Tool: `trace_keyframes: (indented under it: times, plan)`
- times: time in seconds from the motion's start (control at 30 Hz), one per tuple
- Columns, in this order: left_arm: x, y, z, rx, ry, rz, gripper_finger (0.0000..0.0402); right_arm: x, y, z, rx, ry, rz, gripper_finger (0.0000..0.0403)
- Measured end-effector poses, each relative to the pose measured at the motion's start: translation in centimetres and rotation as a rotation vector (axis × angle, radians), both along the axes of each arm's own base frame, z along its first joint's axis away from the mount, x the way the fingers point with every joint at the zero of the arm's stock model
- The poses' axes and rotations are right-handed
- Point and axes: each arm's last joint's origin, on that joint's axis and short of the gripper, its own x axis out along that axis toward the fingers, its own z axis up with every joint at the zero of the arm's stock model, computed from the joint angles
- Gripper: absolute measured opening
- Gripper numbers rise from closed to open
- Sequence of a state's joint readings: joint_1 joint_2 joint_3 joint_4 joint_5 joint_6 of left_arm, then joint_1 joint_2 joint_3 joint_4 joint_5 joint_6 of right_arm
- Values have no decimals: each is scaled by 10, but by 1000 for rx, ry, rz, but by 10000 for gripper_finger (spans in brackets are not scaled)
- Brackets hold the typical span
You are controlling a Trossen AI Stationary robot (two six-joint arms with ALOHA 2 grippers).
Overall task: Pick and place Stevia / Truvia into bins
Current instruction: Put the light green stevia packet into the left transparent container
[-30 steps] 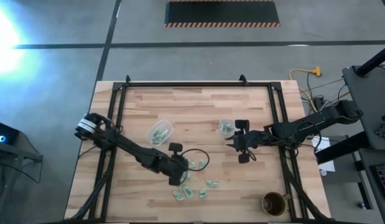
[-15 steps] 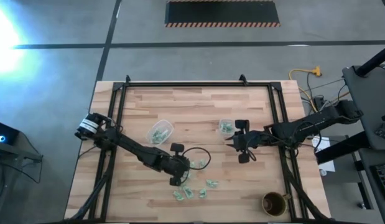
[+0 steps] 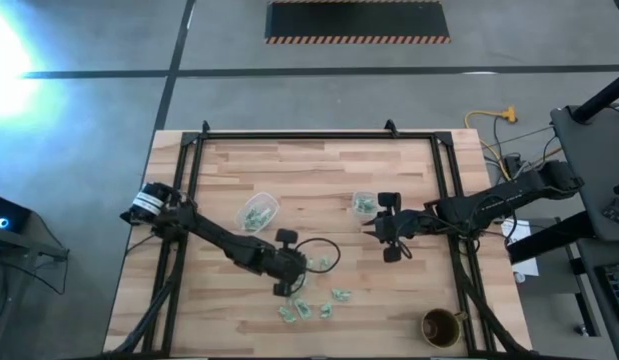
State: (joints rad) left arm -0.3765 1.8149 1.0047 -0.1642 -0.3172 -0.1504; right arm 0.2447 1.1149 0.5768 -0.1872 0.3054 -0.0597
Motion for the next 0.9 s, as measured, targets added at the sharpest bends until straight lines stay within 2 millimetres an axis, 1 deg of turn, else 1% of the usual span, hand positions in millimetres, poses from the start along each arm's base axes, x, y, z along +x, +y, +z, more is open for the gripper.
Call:
trace_keyframes:
  times: [0.2, 0.47, 0.57, 0.77, 0.9]
  plan:
    - [0, 1, 1, -2, -2, 3, 80, 0, 0, -1, -1, 4, 0, 77]
    - [1, 1, -1, 1, 3, 4, 83, 0, 0, -1, 0, 3, 0, 70]
    - [1, 1, 0, 2, 2, 5, 105, 0, 0, -1, 0, 1, 0, 74]
    - [1, 2, -1, 8, 2, 9, 176, 0, 0, -1, 0, 1, 0, 81]
    - [0, 2, -1, 10, 6, 9, 204, 0, 0, -1, 0, 0, 0, 81]
